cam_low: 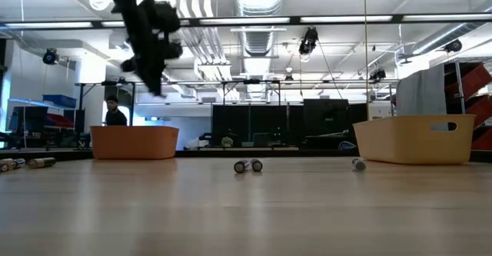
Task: Sort batteries
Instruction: Put the silver battery into the orange bin
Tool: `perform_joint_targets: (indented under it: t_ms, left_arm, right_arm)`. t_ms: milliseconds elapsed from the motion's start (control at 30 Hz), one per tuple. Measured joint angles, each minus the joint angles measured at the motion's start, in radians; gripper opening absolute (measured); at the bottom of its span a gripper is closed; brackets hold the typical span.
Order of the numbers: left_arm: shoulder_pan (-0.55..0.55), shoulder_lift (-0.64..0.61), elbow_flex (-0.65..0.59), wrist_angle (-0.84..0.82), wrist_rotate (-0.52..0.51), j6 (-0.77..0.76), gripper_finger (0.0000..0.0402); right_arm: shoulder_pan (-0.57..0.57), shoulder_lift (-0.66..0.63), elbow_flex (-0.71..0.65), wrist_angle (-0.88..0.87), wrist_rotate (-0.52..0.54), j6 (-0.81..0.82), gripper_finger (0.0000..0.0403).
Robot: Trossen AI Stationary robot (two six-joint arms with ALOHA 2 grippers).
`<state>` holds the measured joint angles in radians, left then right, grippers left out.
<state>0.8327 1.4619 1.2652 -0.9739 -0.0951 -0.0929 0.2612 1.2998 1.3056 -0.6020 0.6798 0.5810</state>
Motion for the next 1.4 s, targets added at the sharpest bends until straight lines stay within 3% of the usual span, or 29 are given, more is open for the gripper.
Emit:
perform_joint_targets:
  t_ms: [167,367,667,1100,1200,1400]
  left_arm:
    - [0.101,0.103,0.036,-0.04,-0.005,-0.165,0.0026]
    - [0.133,0.24,0.029,0.01,-0.01,-0.27,0.0026]
    - [0.165,0.351,0.014,0.069,-0.046,-0.432,0.0028]
    - [0.195,0.459,0.0,0.073,-0.046,-0.456,0.0031]
    - [0.196,0.47,0.0,0.06,-0.052,-0.467,0.0047]
    - [0.197,0.449,0.026,0.006,-0.052,-0.395,0.0117]
  right_arm:
    - [-0.013,0.071,0.0,-0.001,0.0,0.013,0.0077]
    - [-0.027,0.14,0.007,0.003,-0.068,0.089,0.0093]
    - [-0.02,0.155,0.008,-0.043,-0.052,0.274,0.0121]
    - [0.038,0.185,-0.009,-0.104,0.024,0.456,0.0173]
    - [0.032,0.2,-0.01,-0.115,0.02,0.459,0.0187]
    - [-0.001,0.202,-0.01,-0.127,0.021,0.459,0.0209]
